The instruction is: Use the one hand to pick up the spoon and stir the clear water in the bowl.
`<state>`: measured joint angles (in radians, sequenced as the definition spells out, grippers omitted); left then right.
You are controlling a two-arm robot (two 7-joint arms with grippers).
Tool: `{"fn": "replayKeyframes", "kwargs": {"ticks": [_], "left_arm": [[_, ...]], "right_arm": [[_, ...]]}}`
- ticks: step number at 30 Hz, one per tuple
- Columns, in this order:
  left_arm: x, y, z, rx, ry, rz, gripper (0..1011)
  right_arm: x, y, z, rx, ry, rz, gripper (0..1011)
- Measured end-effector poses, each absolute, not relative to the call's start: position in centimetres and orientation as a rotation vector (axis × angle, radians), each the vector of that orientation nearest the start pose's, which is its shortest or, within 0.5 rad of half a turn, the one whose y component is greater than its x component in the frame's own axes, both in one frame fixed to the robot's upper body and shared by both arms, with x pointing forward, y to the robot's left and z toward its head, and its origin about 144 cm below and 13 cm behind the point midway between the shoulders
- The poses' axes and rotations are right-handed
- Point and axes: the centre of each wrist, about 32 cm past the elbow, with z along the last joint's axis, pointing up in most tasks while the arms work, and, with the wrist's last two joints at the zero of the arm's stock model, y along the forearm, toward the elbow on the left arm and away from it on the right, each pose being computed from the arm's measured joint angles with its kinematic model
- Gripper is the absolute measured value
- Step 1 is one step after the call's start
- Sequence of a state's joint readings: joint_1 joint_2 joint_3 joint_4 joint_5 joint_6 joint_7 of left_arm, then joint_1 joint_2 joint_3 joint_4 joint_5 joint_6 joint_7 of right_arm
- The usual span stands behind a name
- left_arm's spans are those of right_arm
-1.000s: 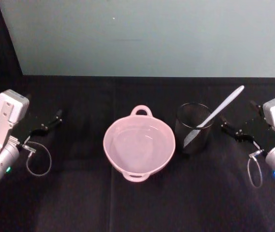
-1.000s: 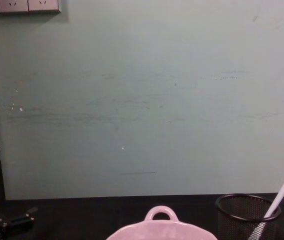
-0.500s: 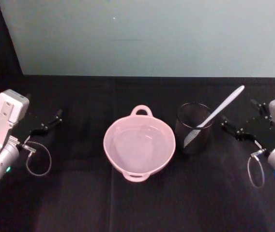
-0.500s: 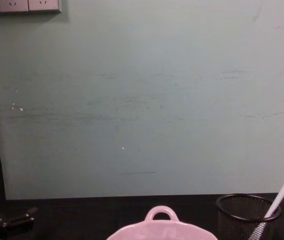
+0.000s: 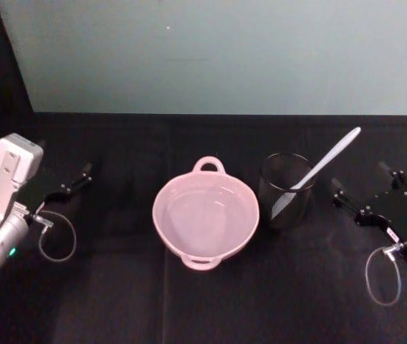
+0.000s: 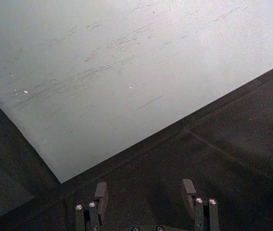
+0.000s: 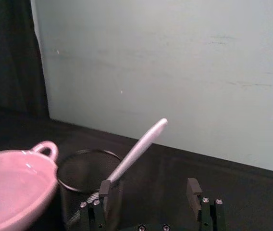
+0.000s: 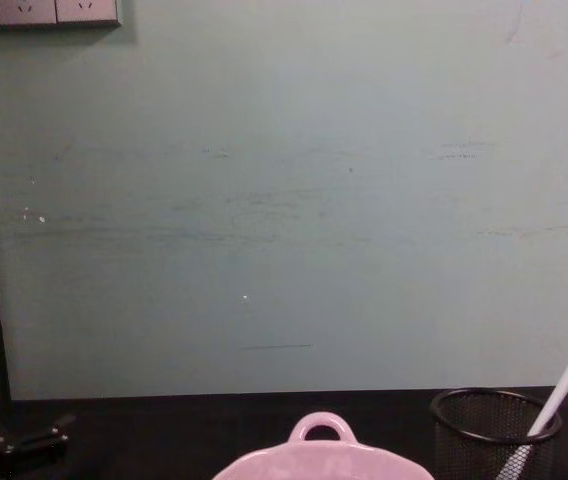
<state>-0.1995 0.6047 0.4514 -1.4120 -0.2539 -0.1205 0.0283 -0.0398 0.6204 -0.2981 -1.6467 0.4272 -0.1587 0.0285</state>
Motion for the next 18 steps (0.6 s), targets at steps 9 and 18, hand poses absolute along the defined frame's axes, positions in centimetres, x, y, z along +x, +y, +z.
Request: {"fn": "replayKeyframes", "kwargs": {"ticks": [9,18], "left_arm": [[48.9,31.0,114.0,0.304,-0.285,1.248,1011],[48.9,31.0,114.0,0.304,-0.285,1.248,1011]], "right_arm": [[41.8,-28.2,116.0,0.021,-0.043,-1.234,1002],[41.7,-25.1,115.9,0.116,0.097,-1.313,1003]]}}
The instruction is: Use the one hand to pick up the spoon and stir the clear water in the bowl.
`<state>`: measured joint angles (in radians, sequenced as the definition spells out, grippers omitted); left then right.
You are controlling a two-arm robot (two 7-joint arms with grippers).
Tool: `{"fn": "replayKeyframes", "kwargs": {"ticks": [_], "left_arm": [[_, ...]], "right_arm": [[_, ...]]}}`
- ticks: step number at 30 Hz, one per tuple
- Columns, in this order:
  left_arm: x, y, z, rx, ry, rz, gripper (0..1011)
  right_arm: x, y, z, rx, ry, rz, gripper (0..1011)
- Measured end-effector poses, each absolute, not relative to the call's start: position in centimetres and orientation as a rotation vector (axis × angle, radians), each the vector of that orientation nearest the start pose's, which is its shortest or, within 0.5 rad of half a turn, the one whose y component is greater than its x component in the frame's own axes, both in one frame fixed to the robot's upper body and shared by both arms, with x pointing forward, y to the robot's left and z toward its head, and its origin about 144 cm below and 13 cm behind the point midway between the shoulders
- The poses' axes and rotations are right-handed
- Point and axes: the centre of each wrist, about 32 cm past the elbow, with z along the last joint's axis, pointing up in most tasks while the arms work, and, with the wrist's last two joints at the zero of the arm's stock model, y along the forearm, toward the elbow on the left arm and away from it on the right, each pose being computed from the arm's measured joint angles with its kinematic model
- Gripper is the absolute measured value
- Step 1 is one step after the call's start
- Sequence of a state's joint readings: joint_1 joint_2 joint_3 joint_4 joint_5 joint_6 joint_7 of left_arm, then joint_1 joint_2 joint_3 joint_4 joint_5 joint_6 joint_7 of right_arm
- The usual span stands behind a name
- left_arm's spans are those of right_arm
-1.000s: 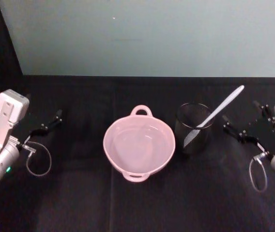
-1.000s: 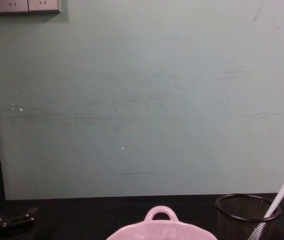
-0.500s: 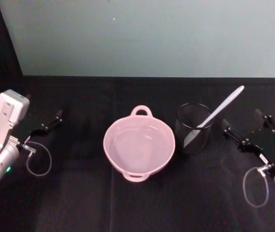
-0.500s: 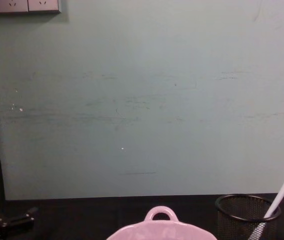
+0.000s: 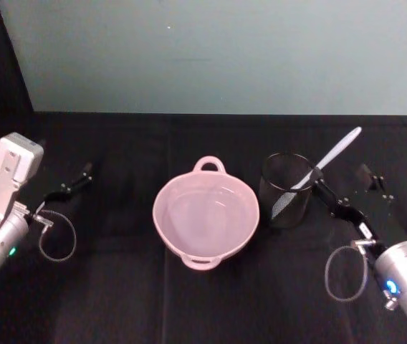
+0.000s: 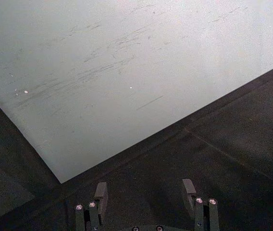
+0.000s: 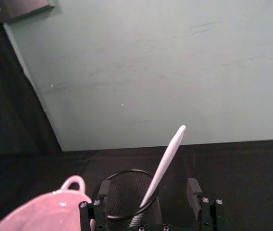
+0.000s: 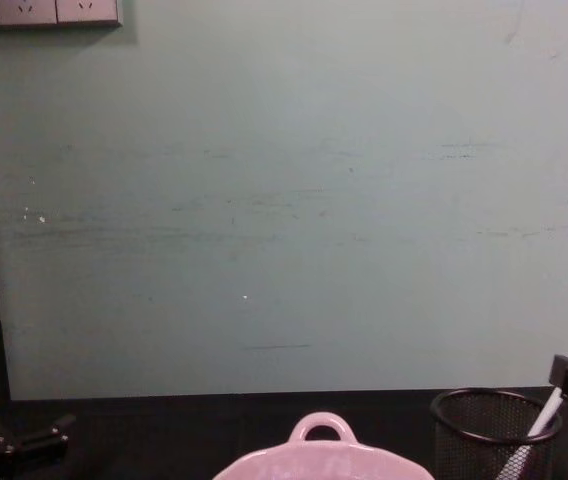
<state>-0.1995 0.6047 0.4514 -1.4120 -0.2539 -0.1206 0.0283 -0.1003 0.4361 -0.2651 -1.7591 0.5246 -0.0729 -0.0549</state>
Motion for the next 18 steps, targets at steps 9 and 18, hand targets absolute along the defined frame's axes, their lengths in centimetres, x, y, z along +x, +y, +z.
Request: {"fn": "replayKeyframes", "kwargs": {"ticks": [9,18], "left_arm": [[48.9,31.0,114.0,0.304,-0.285,1.248,1011],[48.9,31.0,114.0,0.304,-0.285,1.248,1011]], "right_arm": [[42.2,-23.1,115.2,0.212,0.139,-1.349,1003],[43.1,-22.2,114.6,0.265,0.143,-1.415,1002]]}}
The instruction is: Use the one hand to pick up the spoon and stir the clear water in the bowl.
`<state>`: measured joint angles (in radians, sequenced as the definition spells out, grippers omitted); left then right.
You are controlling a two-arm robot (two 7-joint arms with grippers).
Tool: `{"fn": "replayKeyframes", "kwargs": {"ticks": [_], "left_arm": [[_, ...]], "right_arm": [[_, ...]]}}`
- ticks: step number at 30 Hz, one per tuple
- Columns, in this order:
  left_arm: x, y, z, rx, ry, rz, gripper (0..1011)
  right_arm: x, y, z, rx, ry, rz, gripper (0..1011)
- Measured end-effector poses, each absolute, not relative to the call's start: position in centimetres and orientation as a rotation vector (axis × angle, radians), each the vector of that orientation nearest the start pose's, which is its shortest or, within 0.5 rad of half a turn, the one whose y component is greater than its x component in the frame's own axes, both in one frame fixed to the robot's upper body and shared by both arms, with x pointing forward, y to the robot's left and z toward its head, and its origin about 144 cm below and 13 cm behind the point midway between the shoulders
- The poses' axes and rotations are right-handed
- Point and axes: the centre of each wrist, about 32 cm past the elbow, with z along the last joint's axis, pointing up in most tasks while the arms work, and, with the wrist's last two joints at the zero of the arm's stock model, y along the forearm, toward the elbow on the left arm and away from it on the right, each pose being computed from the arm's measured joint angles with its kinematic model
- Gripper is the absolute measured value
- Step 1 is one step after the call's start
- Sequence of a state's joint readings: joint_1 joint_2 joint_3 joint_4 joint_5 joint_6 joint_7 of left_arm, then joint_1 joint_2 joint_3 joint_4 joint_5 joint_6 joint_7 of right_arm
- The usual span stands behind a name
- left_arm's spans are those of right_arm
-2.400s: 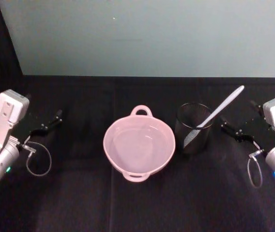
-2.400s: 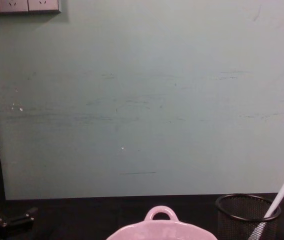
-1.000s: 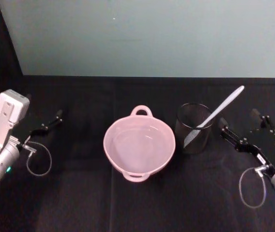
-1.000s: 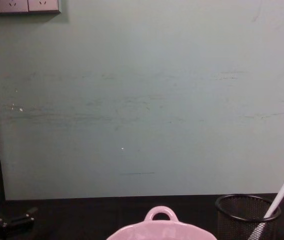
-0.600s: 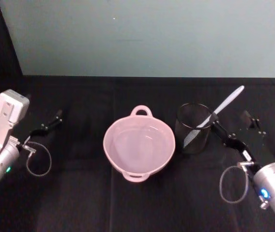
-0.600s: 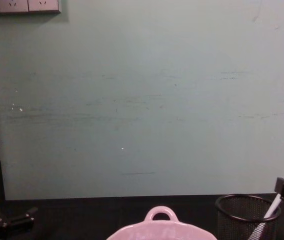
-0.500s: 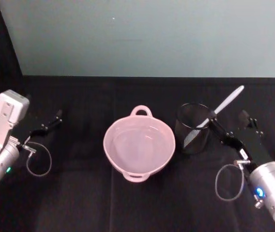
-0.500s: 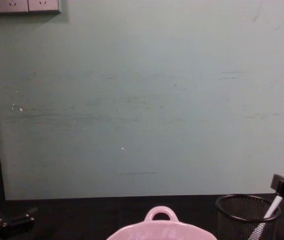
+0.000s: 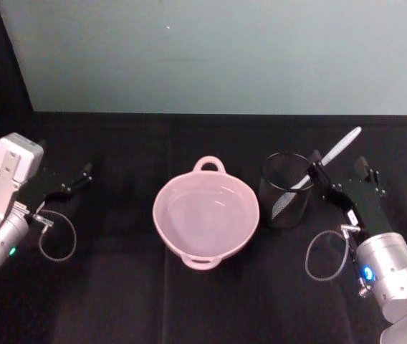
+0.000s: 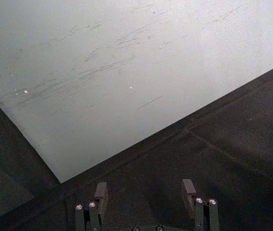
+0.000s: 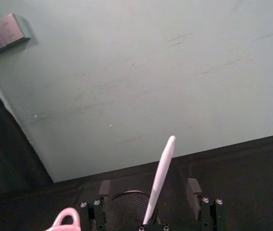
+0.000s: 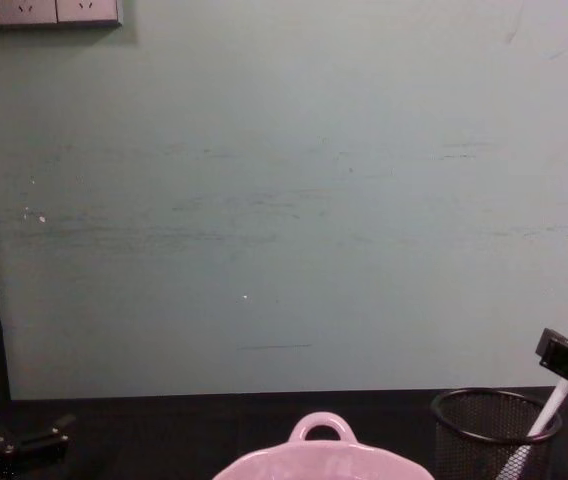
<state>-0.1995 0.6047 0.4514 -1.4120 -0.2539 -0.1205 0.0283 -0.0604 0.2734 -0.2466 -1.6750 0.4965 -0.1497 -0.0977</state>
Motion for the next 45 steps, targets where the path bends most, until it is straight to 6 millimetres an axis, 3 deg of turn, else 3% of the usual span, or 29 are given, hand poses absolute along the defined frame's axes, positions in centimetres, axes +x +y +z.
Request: {"fn": "replayKeyframes", "kwargs": {"ticks": [45], "left_arm": [[48.9,31.0,114.0,0.304,-0.285,1.248,1011]], "right_arm": [[46.0,-21.3,116.2,0.301,0.276,-1.449,1003]]}}
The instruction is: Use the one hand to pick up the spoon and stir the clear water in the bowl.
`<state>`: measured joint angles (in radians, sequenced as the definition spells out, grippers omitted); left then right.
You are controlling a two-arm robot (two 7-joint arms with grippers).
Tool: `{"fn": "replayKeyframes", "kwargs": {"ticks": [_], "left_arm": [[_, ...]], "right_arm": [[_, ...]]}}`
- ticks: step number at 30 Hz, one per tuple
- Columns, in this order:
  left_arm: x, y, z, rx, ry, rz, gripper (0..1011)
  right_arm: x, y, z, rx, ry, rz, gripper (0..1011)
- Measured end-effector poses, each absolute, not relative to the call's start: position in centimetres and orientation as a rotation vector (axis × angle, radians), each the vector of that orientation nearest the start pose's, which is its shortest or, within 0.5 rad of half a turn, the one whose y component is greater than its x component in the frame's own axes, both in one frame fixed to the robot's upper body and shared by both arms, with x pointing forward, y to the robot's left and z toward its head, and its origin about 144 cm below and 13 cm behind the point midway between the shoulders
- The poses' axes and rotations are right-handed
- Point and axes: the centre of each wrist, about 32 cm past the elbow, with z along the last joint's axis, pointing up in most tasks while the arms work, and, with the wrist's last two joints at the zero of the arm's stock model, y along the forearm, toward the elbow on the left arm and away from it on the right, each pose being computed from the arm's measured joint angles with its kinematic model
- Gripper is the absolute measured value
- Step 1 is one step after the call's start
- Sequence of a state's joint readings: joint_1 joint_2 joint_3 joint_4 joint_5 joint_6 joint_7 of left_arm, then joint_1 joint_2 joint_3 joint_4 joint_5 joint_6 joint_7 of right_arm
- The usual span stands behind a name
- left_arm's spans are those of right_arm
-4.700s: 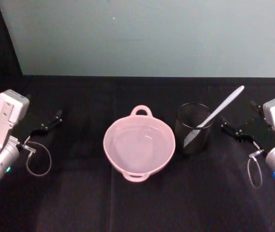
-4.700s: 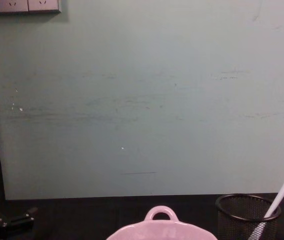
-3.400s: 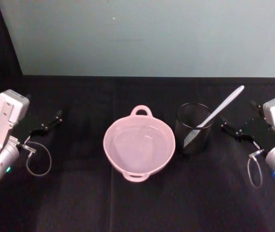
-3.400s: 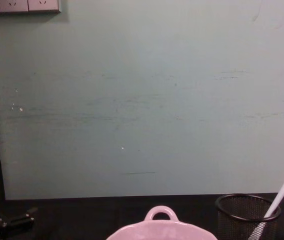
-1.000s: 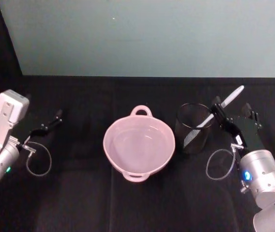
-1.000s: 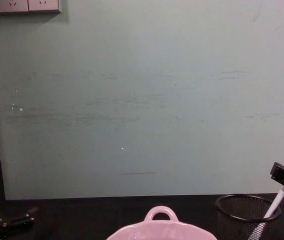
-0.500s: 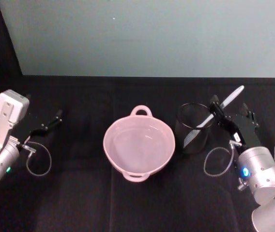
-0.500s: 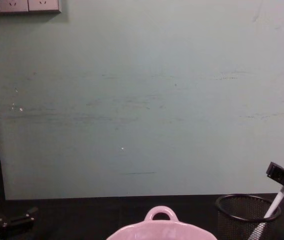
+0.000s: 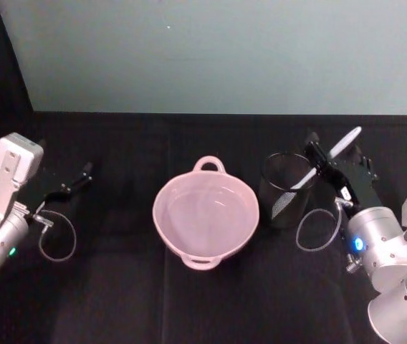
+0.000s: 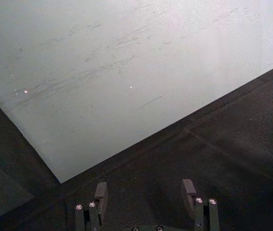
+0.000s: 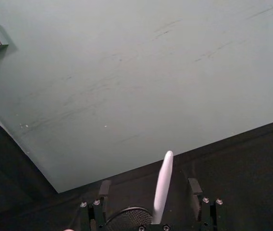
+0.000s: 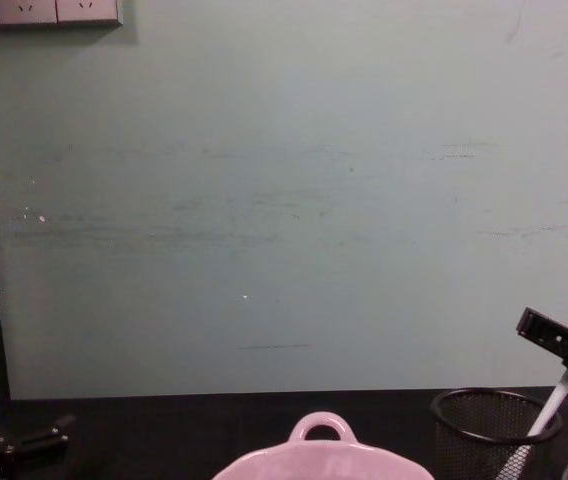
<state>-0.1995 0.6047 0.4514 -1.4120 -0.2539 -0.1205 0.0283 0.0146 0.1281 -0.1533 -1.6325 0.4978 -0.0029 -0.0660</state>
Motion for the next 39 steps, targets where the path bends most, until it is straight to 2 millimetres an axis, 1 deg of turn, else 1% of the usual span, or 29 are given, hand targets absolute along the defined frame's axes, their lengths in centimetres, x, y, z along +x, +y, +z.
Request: {"fn": "replayKeyframes", "kwargs": {"ticks": [8,20,22,23,25,26,29,30,31,32,34,37,39], "left_arm": [[48.86,30.97,113.98,0.304,-0.285,1.248,1011],[48.86,30.97,113.98,0.304,-0.285,1.248,1011],[48.86,30.97,113.98,0.304,-0.285,1.248,1011],[48.86,30.97,113.98,0.304,-0.285,1.248,1011],[48.86,30.97,113.98,0.304,-0.285,1.248,1011],[48.86,30.97,113.98,0.304,-0.285,1.248,1011],[48.86,30.97,113.98,0.304,-0.285,1.248,1011],[48.86,30.97,113.98,0.304,-0.285,1.248,1011],[48.86,30.97,113.98,0.304,-0.285,1.248,1011],[48.86,30.96,113.98,0.304,-0.285,1.248,1011],[48.86,30.97,113.98,0.304,-0.285,1.248,1011],[48.86,30.97,113.98,0.304,-0.285,1.248,1011],[48.86,30.97,113.98,0.304,-0.285,1.248,1011]], "right_arm": [[46.67,-20.96,116.3,0.296,0.281,-1.456,1002],[46.75,-20.9,116.31,0.294,0.282,-1.457,997],[46.74,-20.9,116.31,0.293,0.282,-1.457,966],[46.74,-20.91,116.31,0.293,0.282,-1.457,927],[46.73,-20.91,116.31,0.293,0.282,-1.457,898],[46.73,-20.9,116.31,0.293,0.282,-1.457,850],[46.72,-20.9,116.31,0.293,0.282,-1.457,786],[46.72,-20.9,116.31,0.293,0.282,-1.457,786],[46.71,-20.9,116.3,0.293,0.282,-1.456,723],[46.71,-20.89,116.3,0.293,0.282,-1.456,707],[46.7,-20.89,116.3,0.294,0.282,-1.456,626],[46.7,-20.88,116.3,0.294,0.282,-1.456,544],[46.7,-20.89,116.31,0.294,0.282,-1.456,461]]}}
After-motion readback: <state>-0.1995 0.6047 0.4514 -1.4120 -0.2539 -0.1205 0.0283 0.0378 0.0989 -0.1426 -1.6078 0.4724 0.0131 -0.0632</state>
